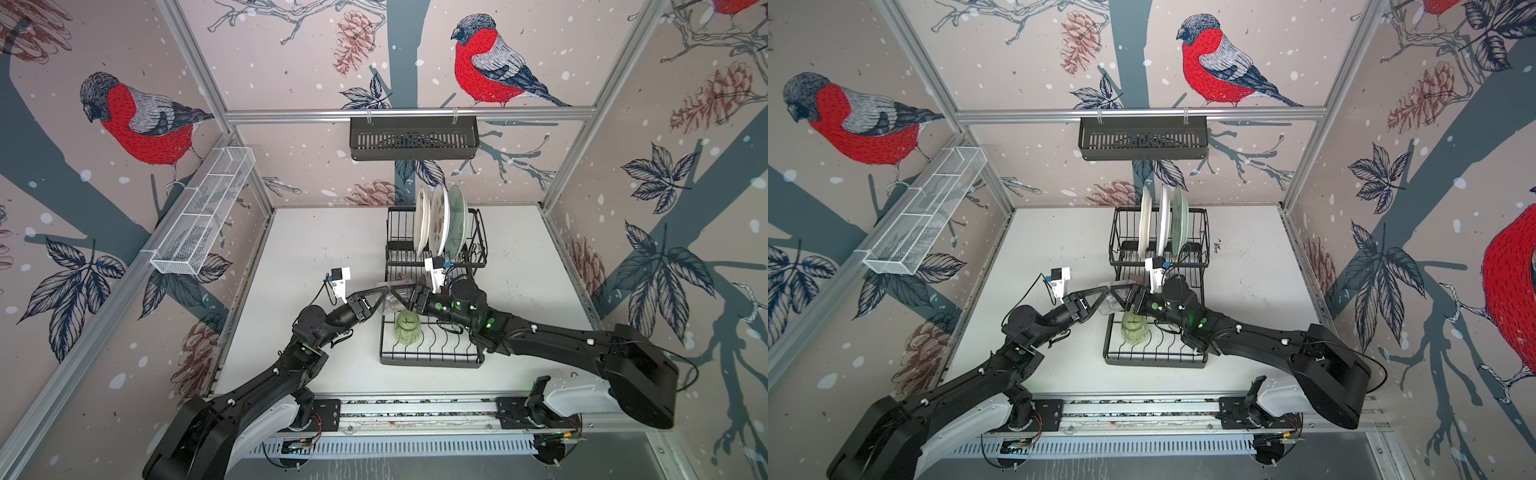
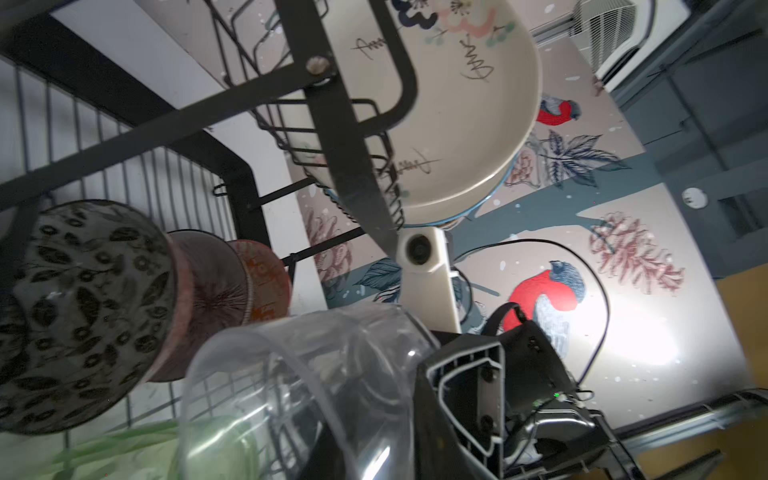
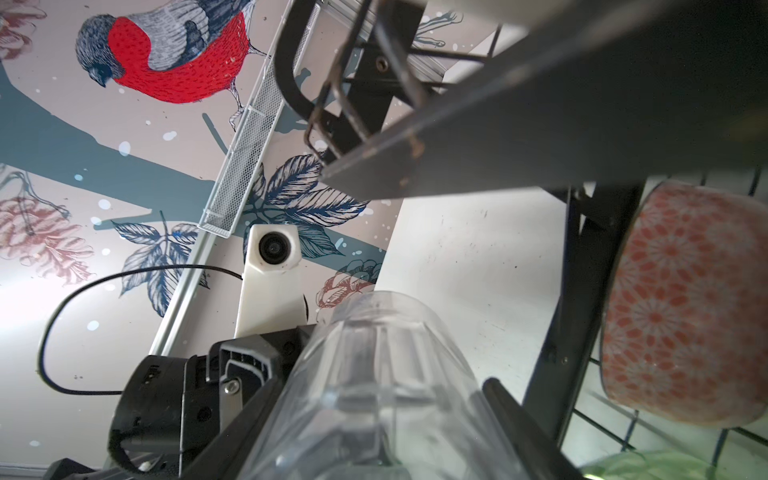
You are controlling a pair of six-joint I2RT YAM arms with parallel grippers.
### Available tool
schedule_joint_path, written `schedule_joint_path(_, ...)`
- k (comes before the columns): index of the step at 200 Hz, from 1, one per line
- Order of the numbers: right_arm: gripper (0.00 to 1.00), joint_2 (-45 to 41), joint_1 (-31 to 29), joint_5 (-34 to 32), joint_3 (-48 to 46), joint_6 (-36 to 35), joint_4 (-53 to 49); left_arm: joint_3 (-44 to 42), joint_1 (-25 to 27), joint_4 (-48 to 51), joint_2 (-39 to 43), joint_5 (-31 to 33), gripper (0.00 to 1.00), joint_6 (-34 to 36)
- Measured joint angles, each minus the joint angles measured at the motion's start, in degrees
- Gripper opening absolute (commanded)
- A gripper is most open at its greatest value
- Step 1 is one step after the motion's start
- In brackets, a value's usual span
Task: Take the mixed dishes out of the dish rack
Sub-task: 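Grasp the clear glass with left gripper while right gripper releases it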
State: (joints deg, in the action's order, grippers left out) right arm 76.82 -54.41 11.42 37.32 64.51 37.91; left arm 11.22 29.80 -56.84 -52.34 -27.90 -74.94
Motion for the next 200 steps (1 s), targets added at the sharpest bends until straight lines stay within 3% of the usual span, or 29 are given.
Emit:
schedule_joint_path(19,0.68,-0.4,0.4,0.6,1.1,-0.7,2.6,1.0,0.0,-2.1,1.6,-0.2,0.00,-1.4)
schedule_joint_path(115,0.86,-2.1,1.1,-1.7,1.6,-5.7,-10.0,3.5,-0.1,18.2,7.8,1.7,0.00,9.4)
schedule_joint_path(151,1.00,-5.0,1.0,-5.9,4.7,-11.4,-16.4,11.5,-1.7,37.1,9.9,8.4,0.00,17.3)
schedule_joint_path(200,1.00,-8.0,1.6,-13.6,7.0,-19.9,-27.2,25.5,-3.0,58.4,7.9,23.5,0.00,31.1)
